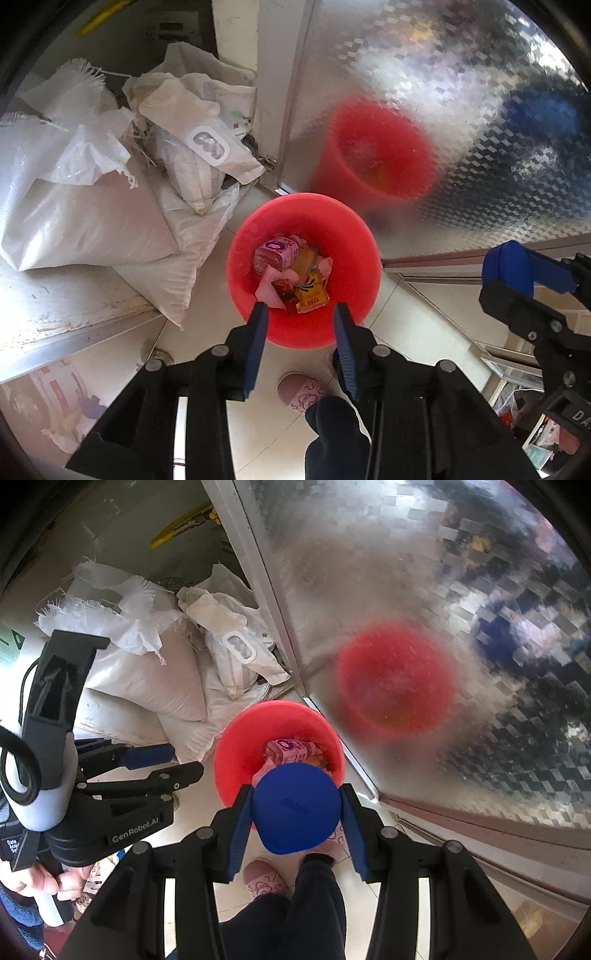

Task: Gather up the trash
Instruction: 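Open the left gripper to drop the packet and wipe into the bucket, then open the right gripper to drop the blue lid into the bucket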

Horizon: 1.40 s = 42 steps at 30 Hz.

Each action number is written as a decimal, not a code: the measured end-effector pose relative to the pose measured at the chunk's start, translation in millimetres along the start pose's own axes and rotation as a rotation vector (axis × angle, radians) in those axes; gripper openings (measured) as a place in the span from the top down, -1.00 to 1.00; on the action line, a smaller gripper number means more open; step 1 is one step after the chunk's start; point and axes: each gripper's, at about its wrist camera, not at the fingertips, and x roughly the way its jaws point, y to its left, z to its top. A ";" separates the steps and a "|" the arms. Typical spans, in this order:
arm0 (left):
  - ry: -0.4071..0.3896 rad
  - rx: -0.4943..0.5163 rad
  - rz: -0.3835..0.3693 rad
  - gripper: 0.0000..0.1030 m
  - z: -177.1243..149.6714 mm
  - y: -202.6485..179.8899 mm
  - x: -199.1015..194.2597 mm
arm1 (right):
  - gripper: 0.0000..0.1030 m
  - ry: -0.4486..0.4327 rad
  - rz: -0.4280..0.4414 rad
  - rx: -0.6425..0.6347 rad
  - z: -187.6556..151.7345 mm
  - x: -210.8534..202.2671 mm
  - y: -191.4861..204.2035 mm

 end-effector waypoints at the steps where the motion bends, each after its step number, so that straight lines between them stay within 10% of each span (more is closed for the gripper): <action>1: -0.003 -0.008 0.003 0.33 -0.4 1.5 -2.0 | 0.16 0.003 0.001 -0.003 1.0 1.2 1.2; 13: -0.028 -0.076 0.038 0.30 -16.8 34.7 -18.6 | 0.16 0.036 0.035 -0.103 12.9 19.6 30.6; 21: -0.032 -0.127 0.062 -0.36 -29.1 60.1 -21.3 | 0.16 0.049 0.044 -0.173 19.9 32.6 55.3; 29: -0.034 -0.166 0.101 -0.60 -39.8 72.4 -23.0 | 0.15 0.062 0.016 -0.221 22.8 40.1 70.2; 32: -0.042 -0.178 0.104 -0.60 -44.1 71.8 -26.9 | -0.37 0.060 -0.027 -0.240 21.7 39.5 74.2; 42: -0.091 -0.176 0.094 -0.61 -56.7 52.8 -78.9 | -0.53 0.039 -0.051 -0.230 13.3 -1.8 75.6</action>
